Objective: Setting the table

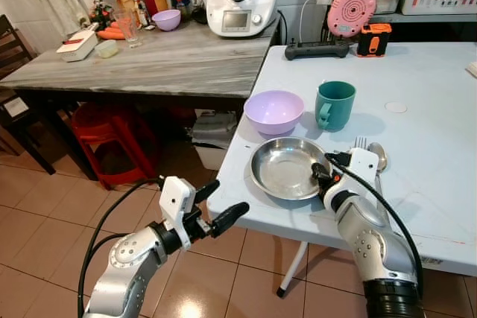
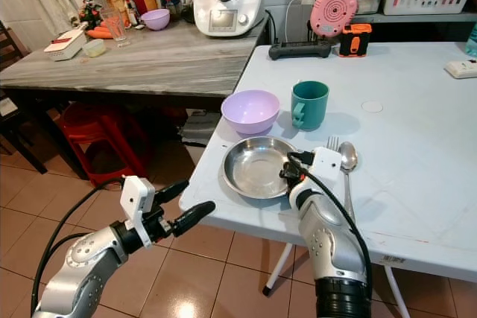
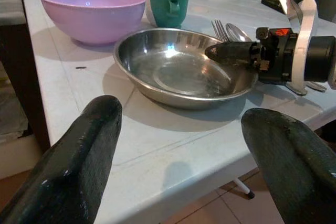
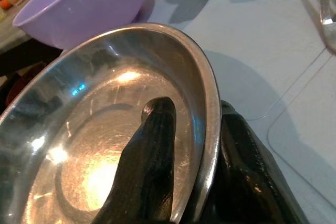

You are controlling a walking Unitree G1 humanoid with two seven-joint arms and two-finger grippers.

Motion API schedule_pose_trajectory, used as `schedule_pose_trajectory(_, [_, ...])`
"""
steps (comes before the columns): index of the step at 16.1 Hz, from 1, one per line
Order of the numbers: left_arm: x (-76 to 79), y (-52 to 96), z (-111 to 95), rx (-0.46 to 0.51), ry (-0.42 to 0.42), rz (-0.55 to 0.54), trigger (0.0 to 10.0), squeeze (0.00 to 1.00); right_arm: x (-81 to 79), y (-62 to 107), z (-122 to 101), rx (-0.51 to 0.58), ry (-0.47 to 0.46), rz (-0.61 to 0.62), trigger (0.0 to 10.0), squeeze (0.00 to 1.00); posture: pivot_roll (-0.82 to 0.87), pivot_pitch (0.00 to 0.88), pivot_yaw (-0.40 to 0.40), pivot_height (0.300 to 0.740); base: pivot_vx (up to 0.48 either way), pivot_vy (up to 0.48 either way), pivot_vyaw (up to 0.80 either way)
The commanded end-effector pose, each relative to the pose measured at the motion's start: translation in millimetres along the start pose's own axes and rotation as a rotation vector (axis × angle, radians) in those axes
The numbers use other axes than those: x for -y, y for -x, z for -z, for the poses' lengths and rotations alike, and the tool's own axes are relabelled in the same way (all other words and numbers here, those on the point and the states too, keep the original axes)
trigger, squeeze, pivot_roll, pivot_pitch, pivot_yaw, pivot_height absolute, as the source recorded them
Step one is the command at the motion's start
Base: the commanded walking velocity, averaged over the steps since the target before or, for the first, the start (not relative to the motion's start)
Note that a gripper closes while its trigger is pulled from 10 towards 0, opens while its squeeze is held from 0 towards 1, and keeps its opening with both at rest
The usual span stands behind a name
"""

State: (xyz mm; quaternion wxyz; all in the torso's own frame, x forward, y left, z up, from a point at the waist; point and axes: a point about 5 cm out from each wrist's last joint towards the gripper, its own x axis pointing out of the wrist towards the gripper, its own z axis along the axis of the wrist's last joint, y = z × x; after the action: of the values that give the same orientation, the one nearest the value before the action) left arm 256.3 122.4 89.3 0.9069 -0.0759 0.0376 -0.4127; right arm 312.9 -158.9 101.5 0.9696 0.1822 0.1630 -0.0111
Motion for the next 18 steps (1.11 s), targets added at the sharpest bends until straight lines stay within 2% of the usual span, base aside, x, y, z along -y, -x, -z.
schedule_pose_trajectory(1, [-6.5, 3.9, -1.8, -0.003, -0.017, -0.022, 10.0, 0.0, 3.7, -1.6, 9.8, -0.046, -0.028, 0.035, 0.0, 0.0, -0.11, 0.0, 0.15, 0.74, 0.0, 0.0, 0.0])
schedule_pose_trajectory(5, [-9.1, 0.8, -4.7, 0.013, -0.03, -0.045, 10.0, 0.0, 9.7, -2.5, 13.1, -0.06, -0.058, 0.057, 0.0, 0.0, -0.09, 0.0, 0.131, 0.74, 0.0, 0.0, 0.0])
schedule_pose_trajectory(9, [-16.2, 1.6, -4.5, 0.02, -0.046, -0.123, 10.0, 0.0, 12.0, -5.0, 8.2, -0.042, -0.068, 0.072, 0.0, 0.0, -0.08, 0.0, 0.129, 0.74, 0.0, 0.0, 0.0])
schedule_pose_trajectory(11, [-25.8, -0.4, 0.9, -0.023, -0.028, -0.217, 10.0, 0.0, 8.1, -5.3, 7.2, -0.028, -0.071, 0.062, 0.0, 0.0, -0.08, 0.0, 0.133, 0.74, 0.0, 0.0, 0.0])
schedule_pose_trajectory(16, [-31.4, -7.7, -2.5, 0.001, 0.001, -0.252, 10.0, 0.0, -1.4, -0.8, -8.9, 0.093, 0.017, 0.019, 0.0, 0.0, -0.09, 0.0, 0.136, 0.74, 0.0, 0.0, 0.0])
schedule_pose_trajectory(18, [-32.0, -10.0, -3.1, 0.005, 0.005, -0.255, 10.0, 0.0, -1.2, -0.9, -11.5, 0.107, 0.006, 0.022, 0.0, 0.0, -0.1, 0.0, 0.145, 0.74, 0.0, 0.0, 0.0])
